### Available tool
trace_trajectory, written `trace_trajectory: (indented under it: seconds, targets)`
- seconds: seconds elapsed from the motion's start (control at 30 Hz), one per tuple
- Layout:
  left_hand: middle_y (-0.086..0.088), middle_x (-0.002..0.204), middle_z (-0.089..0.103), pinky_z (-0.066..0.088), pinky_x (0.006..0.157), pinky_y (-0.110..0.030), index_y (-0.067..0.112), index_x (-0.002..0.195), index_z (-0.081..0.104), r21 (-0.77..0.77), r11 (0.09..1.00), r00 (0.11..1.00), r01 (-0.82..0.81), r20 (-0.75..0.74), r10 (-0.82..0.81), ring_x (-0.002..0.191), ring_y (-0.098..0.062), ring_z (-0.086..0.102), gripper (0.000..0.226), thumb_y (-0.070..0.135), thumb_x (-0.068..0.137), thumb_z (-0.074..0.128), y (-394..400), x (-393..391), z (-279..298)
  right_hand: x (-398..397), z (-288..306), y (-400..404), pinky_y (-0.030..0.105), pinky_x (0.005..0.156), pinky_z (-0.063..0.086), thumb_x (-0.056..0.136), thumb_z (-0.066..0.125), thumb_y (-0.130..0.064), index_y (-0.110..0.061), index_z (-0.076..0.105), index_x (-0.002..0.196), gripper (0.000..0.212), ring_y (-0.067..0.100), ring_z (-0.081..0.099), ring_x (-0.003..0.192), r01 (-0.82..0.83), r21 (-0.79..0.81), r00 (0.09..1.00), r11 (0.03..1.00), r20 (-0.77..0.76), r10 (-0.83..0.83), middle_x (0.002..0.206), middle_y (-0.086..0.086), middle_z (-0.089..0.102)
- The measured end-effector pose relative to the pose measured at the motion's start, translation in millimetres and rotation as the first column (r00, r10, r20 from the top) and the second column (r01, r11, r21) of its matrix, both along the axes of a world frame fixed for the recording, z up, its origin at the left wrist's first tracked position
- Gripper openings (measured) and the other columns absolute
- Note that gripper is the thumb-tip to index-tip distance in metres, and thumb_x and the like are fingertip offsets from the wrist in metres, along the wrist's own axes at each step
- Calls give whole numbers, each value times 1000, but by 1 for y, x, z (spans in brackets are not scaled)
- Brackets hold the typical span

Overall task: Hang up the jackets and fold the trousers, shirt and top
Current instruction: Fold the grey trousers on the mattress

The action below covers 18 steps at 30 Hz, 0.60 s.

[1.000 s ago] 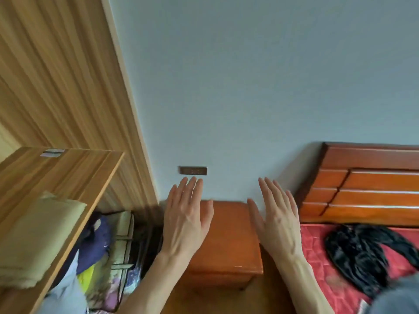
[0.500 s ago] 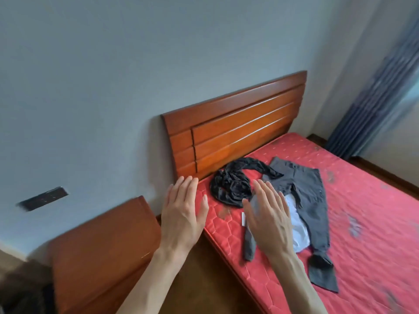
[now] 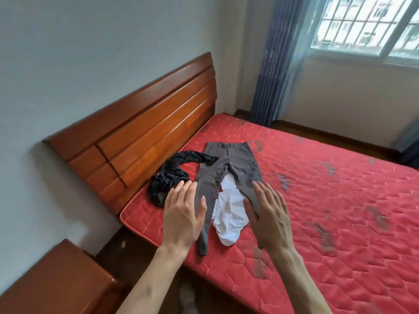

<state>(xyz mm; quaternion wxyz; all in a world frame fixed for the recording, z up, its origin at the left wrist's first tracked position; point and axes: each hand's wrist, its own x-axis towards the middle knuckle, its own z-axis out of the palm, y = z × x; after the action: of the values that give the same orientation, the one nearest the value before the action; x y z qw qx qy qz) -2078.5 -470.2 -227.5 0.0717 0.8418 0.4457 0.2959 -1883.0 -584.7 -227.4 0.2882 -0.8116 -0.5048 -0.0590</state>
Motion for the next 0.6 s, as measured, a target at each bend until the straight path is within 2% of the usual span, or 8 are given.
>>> trace_trajectory:
  seconds: [0.17,0.3,0.37,0.5,0.6]
  targets:
    - [-12,144,63,41,117,-52,4,142,60,19,996,996,89,-10,-88,142,-29,51,57,44,105,41,63,56,-10,47,0,41,49,124,31,102,66,-33,-12,51,152,56,25,42,150,55,-8,998,998,-1,-55,155,6,53]
    - [-14,141,64,42,117,-52,3,139,62,38,991,991,131,0,-131,140,-29,54,55,41,105,42,120,95,-19,79,2,90,49,124,31,104,58,-38,-12,51,152,55,25,42,150,105,2,994,994,16,-105,155,6,53]
    - [-13,141,65,42,117,-51,4,138,63,23,987,987,160,8,-161,139,-29,54,53,40,105,43,157,117,-24,97,2,124,48,125,30,105,53,-42,-13,50,153,56,24,42,150,133,1,991,991,5,-133,155,5,53]
    - [-10,142,64,40,119,-49,6,140,62,-36,979,980,199,-2,-199,141,-27,53,50,38,106,44,234,155,-29,130,3,194,43,126,27,105,56,-39,-15,49,154,55,22,41,150,176,-23,984,984,-20,-176,156,4,52]
    - [-9,142,65,40,119,-47,6,140,63,-48,977,978,210,12,-210,141,-25,53,51,39,106,43,287,180,-41,153,-2,247,46,125,31,105,55,-41,-15,49,154,55,21,42,150,184,-38,982,982,-28,-185,156,4,52]
